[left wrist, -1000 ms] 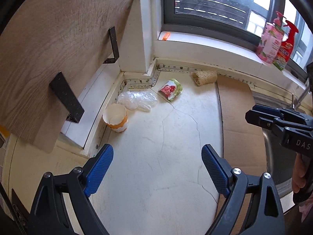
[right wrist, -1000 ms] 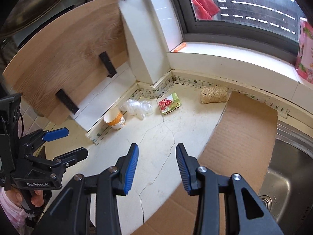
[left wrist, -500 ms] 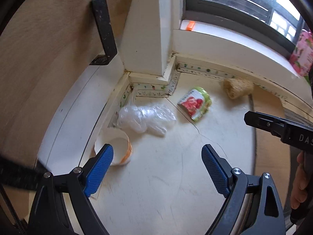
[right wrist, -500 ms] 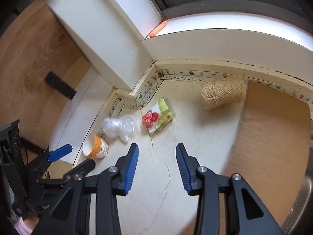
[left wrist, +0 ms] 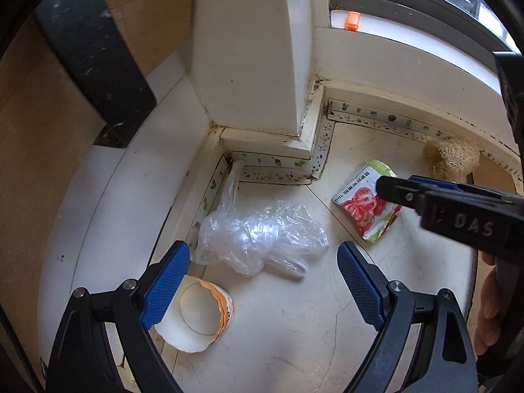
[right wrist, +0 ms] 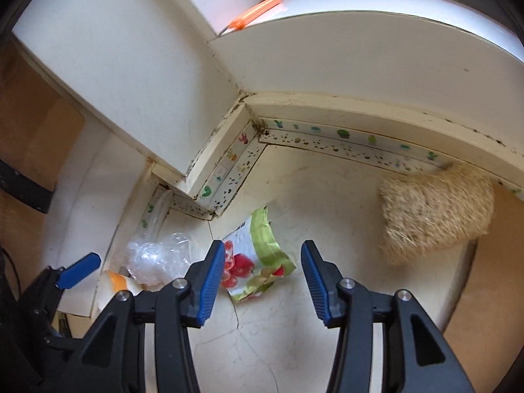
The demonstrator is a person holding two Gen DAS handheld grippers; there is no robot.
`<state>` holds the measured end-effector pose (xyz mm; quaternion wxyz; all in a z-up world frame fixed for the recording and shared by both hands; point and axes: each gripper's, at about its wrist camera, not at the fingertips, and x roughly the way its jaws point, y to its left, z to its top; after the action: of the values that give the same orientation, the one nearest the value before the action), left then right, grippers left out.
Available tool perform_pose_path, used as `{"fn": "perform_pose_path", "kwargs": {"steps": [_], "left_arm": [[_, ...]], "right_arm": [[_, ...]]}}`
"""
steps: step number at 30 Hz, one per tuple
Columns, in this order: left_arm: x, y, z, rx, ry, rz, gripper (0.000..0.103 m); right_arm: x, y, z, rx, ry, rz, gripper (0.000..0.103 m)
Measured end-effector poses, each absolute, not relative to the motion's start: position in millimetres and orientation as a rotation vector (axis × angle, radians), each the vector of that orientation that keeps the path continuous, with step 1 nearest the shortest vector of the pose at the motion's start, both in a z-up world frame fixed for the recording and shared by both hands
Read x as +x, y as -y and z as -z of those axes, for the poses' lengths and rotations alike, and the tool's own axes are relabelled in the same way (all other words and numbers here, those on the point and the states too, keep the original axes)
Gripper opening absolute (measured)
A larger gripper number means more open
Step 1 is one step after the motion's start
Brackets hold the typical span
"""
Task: Collect trash
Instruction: 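Raise both tools back up to the plastic bag and snack bag, then grasp the clear plastic bag with the left tool while the right tool grasps the red-and-green snack bag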
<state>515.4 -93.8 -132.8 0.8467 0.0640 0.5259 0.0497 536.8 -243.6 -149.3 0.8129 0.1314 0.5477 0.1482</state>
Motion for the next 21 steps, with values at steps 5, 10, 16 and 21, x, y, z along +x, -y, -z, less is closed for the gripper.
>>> {"fn": "perform_pose_path", "kwargs": {"steps": [5, 10, 16, 21], "left_arm": [[518.5, 98.0, 139.0, 0.175, -1.121, -0.097, 0.09], [521.2, 97.9, 146.4, 0.2, -1.135, -0.098, 0.09], [529.8, 93.9, 159.1, 0.208, -1.166, -0.104, 0.09], [537.1, 91.6, 170.3, 0.215, -1.196, -0.112, 0.081]], "right_arm": [[542.0, 229.4, 161.0, 0.242, -1.195, -0.381, 0.049], [539.0, 231.5, 163.2, 0.248, -1.184, -0.415, 0.034], [523.7, 253.0, 154.5, 0.292, -1.183, -0.453, 0.011], [510.9, 268.9, 150.5, 0.309, -1.193, -0.465, 0.007]]}}
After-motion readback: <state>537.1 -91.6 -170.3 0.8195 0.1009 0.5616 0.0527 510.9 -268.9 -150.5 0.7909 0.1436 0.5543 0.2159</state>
